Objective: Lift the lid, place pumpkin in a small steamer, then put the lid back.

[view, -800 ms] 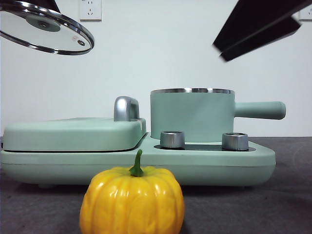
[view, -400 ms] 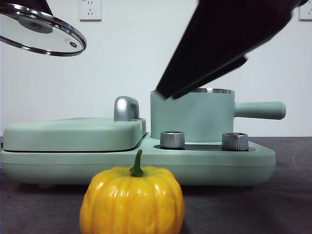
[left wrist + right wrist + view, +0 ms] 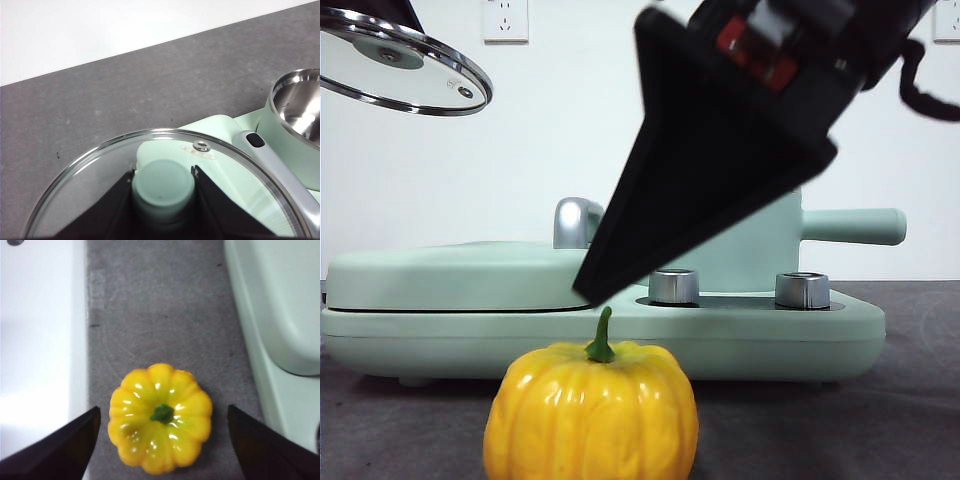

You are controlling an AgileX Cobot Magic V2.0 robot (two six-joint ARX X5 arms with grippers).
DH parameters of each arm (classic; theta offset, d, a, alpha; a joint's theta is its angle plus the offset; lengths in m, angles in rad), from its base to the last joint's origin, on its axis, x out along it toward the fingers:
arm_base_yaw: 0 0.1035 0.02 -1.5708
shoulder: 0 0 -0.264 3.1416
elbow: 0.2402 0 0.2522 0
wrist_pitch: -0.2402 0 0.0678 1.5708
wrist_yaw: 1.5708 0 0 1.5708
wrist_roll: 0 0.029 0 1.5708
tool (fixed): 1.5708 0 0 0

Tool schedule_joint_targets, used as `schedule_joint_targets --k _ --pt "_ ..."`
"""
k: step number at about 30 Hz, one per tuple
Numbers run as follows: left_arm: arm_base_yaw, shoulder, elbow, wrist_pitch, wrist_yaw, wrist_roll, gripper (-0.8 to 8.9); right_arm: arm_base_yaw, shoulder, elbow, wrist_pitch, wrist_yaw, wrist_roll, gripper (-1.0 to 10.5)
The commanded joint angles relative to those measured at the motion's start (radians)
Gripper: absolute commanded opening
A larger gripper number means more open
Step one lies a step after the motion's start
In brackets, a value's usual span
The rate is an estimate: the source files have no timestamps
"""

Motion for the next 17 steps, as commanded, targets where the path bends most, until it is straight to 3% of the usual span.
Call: schedule_joint_targets --k 1,17 --pt "0.001 -0.002 0.013 0.027 -0.002 0.001 0.11 0.023 0.035 0.017 0.010 -0.002 -0.007 4.0" --pt "0.006 -0.002 0.013 0.027 -0.002 0.003 0.12 0.035 0.171 0.017 0.078 0.003 -0.044 4.0"
